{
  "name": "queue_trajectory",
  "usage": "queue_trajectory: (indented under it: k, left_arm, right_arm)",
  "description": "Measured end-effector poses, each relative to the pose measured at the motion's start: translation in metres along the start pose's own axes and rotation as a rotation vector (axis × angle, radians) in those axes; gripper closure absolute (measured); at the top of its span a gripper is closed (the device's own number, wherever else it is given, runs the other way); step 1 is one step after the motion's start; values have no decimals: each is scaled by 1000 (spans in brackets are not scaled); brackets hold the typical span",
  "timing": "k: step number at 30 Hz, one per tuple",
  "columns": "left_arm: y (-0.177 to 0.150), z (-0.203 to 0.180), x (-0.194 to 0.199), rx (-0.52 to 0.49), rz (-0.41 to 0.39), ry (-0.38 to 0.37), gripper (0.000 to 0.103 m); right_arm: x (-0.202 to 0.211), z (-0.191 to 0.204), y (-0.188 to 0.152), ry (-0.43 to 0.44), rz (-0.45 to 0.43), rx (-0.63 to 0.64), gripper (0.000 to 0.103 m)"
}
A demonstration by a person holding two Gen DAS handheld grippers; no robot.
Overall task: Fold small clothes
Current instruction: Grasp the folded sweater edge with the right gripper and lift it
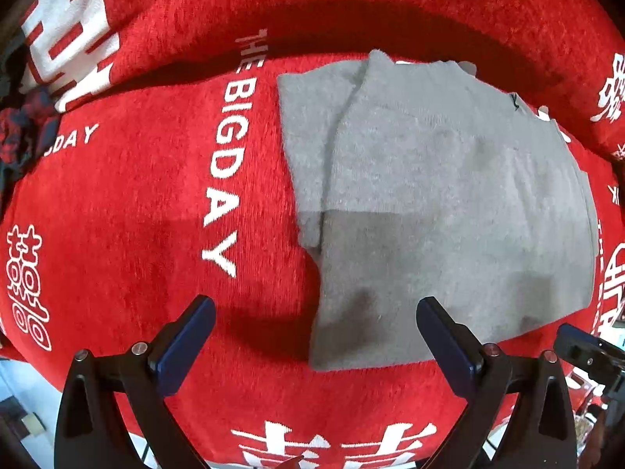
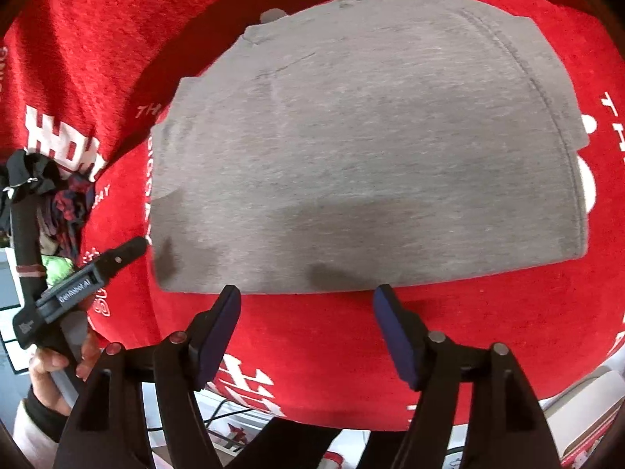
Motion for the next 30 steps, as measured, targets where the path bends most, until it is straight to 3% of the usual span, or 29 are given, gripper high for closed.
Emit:
queue_trajectory:
  k: [10,12,14,18,24,30]
  left_arm:
    - [-9,15,-13,-13,41,3,0]
    - [-14,12,-17,-25,73,-46,0]
    - [-16,14,-20,-21,88,-67,0]
    - [-13,23,-20,18,76,-93,0]
    - [1,39,-22,109,59,-199,0]
    - [13,41,-24,169,46,-305,0]
  right_arm:
    - [-14,27,-4,228,-39,-94,27]
    - [-17,32,-5,237,-39,-93,27]
    - [-22,37,-6,249,-35,-91,19]
    - [-31,46,-10,315,-21,-100,19]
    - [-56,50,-16,505,5,-229,19]
    - [-79,57,-8,637,-4,-328,19]
Point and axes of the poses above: each gripper's, at about its wrist camera, not at the fingertips, and x roughly against the way its jaws point, z to its left, y to its top, the point moved 10 cm from there along -x, roughly the way its jaws point, and after that the axes turned 9 degrees about z, right-handed, at the moved point
